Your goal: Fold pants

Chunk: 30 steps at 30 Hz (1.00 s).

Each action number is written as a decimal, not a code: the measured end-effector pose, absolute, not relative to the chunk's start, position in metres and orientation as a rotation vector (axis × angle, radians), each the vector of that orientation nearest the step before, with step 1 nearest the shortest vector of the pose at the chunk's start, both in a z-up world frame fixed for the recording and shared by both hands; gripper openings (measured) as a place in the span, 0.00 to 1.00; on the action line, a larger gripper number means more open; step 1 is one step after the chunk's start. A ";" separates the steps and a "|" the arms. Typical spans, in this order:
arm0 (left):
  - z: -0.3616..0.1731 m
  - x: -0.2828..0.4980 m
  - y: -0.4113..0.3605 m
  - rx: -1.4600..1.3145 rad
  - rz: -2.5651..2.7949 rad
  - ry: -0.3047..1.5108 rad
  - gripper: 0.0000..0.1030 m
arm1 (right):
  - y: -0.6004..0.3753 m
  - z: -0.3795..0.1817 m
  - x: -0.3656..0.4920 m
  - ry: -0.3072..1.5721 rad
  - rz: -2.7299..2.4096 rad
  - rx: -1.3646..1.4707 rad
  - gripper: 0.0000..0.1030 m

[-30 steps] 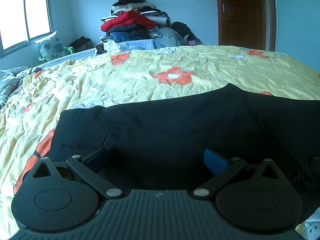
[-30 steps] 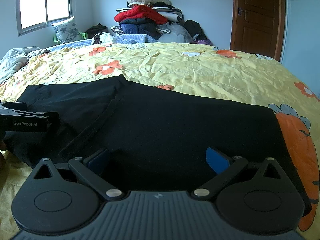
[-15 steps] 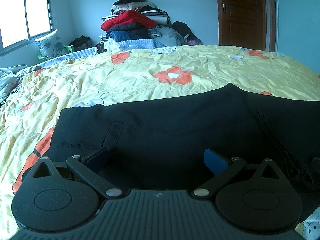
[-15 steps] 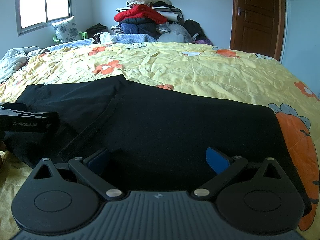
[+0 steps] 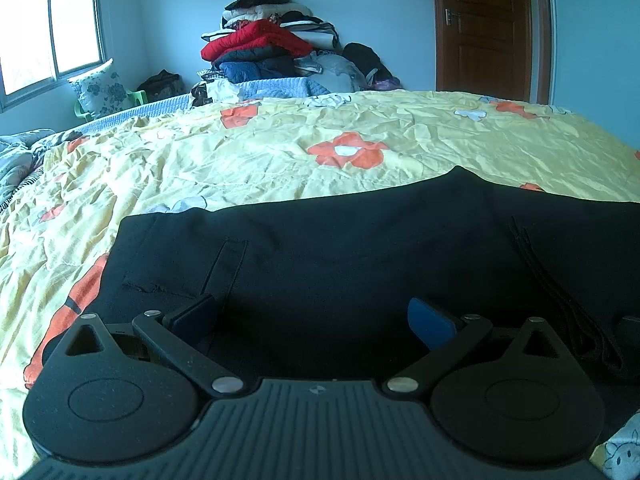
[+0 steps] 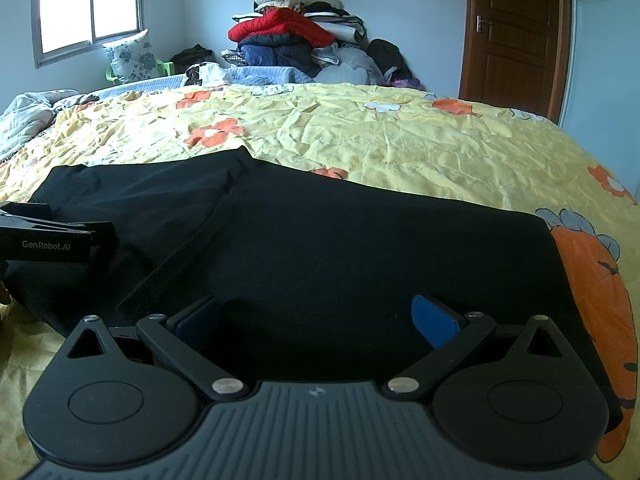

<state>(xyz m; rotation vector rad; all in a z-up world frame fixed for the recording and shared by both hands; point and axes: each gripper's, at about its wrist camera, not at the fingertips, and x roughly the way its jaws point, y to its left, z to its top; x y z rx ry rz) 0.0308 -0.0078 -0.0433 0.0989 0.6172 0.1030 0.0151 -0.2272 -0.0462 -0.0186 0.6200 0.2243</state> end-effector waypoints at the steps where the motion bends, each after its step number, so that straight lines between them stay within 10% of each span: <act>1: -0.043 0.031 -0.008 0.099 0.103 0.617 1.00 | -0.227 -0.046 0.015 0.619 0.224 -0.018 1.00; 30: -0.043 0.030 -0.009 0.106 0.103 0.614 1.00 | -0.226 -0.046 0.012 0.622 0.217 -0.032 1.00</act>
